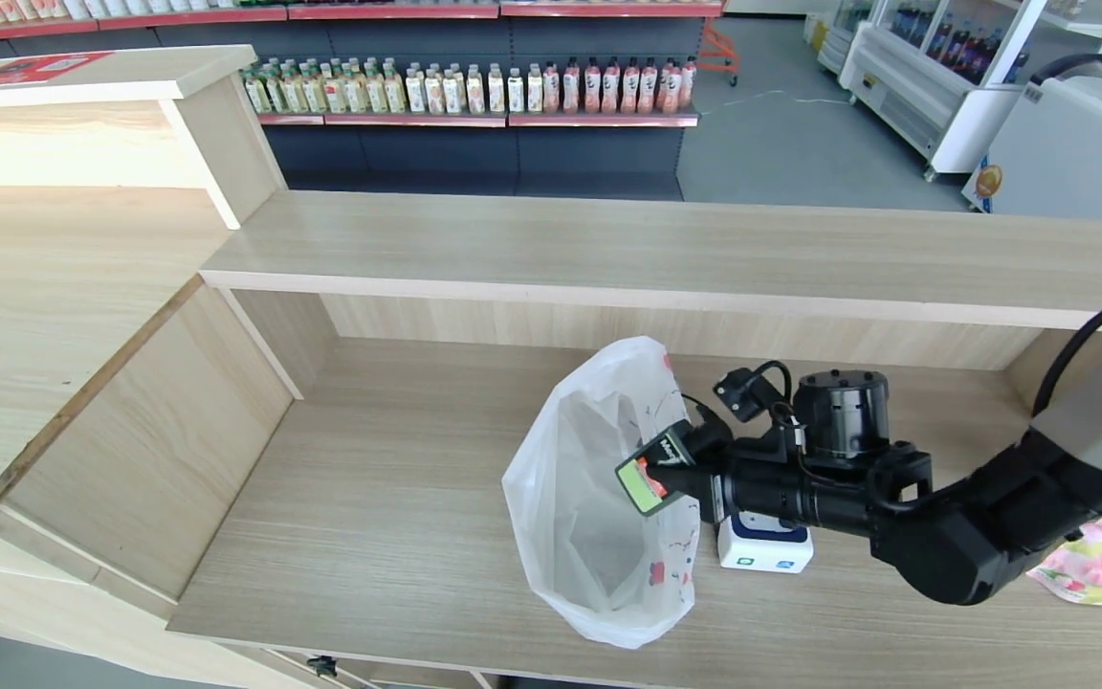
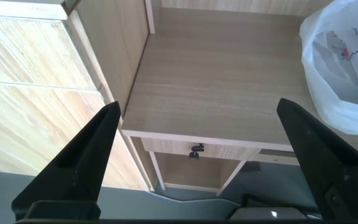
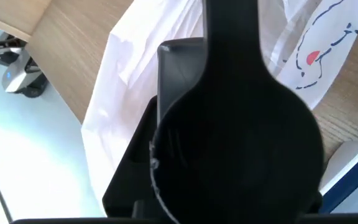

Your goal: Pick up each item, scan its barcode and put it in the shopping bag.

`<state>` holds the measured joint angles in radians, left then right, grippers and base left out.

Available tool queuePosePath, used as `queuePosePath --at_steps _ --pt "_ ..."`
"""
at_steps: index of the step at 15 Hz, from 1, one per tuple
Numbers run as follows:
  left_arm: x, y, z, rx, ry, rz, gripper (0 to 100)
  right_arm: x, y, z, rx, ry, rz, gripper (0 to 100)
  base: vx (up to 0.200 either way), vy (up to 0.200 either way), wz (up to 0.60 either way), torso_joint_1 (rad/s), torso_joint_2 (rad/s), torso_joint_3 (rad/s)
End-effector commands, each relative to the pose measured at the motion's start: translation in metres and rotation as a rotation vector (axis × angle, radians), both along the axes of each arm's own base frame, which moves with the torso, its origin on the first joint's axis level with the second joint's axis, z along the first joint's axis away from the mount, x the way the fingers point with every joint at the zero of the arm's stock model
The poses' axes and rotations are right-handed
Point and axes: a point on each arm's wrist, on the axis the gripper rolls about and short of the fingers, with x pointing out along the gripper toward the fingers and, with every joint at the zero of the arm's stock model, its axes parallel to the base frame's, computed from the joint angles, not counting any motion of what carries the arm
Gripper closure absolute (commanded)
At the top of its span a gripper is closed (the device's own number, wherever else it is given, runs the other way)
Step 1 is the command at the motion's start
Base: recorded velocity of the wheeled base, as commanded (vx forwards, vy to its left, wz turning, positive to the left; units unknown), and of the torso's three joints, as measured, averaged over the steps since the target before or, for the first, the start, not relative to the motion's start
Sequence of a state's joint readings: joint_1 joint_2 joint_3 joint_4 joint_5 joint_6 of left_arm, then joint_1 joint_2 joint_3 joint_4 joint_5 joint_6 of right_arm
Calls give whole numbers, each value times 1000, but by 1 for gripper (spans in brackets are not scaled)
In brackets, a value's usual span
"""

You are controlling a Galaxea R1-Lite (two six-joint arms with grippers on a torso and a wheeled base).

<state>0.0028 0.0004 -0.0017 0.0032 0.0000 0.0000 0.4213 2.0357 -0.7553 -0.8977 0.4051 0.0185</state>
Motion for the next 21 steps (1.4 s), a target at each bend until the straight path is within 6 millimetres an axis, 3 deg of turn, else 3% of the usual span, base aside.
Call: queuePosePath --at_steps 1,5,8,12,13,16,18,21 --pt "0 0 0 0 0 0 0 17 9 -32 -52 25 23 100 0 0 0 0 0 0" --pt "0 0 0 0 0 0 0 42 31 -49 -92 -50 74 100 0 0 0 0 0 0" --pt "0 0 0 0 0 0 0 49 48 -52 -101 -100 116 100 0 0 0 0 0 0" --pt "0 0 0 0 0 0 0 48 45 -57 -161 -148 144 100 0 0 0 0 0 0" --pt "0 0 0 0 0 0 0 48 45 -52 -151 -156 142 0 0 0 0 0 0 0" --pt "0 0 0 0 0 0 0 44 40 -25 -41 -121 88 0 0 0 0 0 0 0" --pt "0 0 0 0 0 0 0 37 36 5 70 -78 43 0 0 0 0 0 0 0" --pt "0 0 0 0 0 0 0 6 7 46 203 -5 -46 0 0 0 0 0 0 0"
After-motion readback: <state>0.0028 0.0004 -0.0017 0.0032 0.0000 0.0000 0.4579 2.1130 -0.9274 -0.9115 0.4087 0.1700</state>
